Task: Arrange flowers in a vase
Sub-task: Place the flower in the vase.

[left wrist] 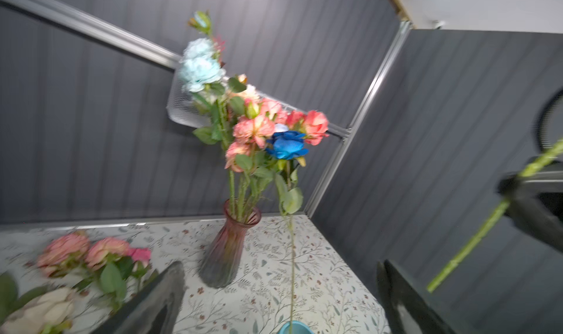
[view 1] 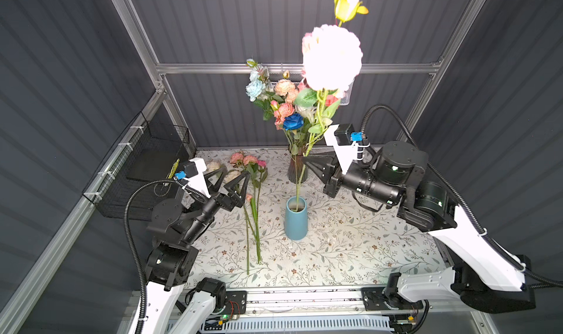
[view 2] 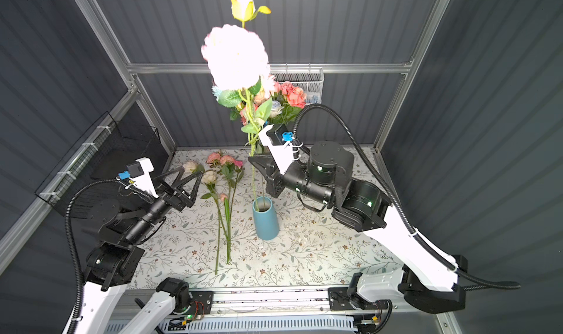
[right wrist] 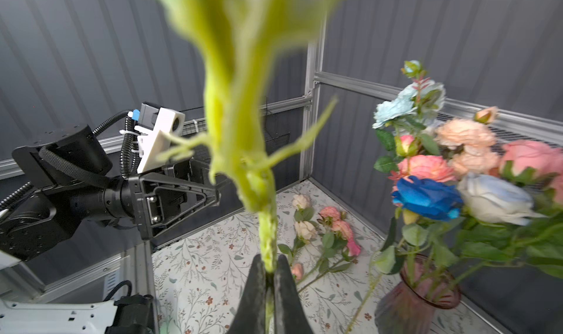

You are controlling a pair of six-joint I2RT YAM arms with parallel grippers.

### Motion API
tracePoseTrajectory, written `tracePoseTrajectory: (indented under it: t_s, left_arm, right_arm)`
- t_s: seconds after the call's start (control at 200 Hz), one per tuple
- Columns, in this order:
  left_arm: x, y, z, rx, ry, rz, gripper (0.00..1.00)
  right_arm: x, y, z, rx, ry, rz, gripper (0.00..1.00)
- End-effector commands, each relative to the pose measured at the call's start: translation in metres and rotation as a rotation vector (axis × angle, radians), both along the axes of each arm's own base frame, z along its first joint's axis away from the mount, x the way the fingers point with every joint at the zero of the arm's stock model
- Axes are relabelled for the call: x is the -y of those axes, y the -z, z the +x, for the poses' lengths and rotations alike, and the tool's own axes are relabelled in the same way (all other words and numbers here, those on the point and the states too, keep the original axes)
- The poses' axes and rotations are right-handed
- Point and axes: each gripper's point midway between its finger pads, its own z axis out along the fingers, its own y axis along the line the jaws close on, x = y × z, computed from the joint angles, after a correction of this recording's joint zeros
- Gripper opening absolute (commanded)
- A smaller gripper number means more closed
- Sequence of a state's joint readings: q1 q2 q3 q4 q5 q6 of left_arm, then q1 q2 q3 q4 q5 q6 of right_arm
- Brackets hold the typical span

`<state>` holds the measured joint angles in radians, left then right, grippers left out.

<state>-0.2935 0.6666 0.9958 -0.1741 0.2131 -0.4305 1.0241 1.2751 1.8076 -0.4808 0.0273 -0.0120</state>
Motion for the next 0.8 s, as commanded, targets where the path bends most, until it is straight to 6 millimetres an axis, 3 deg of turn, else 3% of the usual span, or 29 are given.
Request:
tracePoseTrajectory:
  t_s: [0.0, 0.24, 0.405, 0.49, 0.675, 0.74, 0.795]
  left_arm:
    - [-0.010, 0.045, 0.021, -0.134, -0.094, 0.073, 1.00]
    - [-0.012, 0.068, 0.025, -0.178, -0.107, 0.084, 1.00]
    - [-0.013, 0.087, 0.028, -0.231, -0.121, 0.078, 1.00]
    - [-0.015, 0.097, 0.030, -0.260, -0.138, 0.075, 1.00]
    - [-0.015, 0.125, 0.039, -0.349, -0.160, 0.066, 1.00]
    - [-0.012, 0.135, 0.043, -0.378, -0.150, 0.066, 1.00]
    - [-0.011, 0.143, 0.046, -0.407, -0.151, 0.063, 1.00]
  right_arm:
    - [0.006, 0.017, 0.014, 0.024, 0.078, -0.111, 0.00]
    - [-0.003, 0.024, 0.041, -0.006, 0.061, -0.061, 0.00]
    - [-0.010, 0.037, 0.049, -0.051, 0.044, -0.039, 0.00]
    - [-0.017, 0.056, 0.054, -0.093, 0.039, -0.035, 0.00]
    - [-0.031, 0.118, 0.065, -0.210, 0.054, -0.040, 0.00]
    - [-0.033, 0.135, 0.067, -0.244, 0.060, -0.042, 0.08]
    - [-0.033, 0.147, 0.068, -0.272, 0.065, -0.036, 0.21]
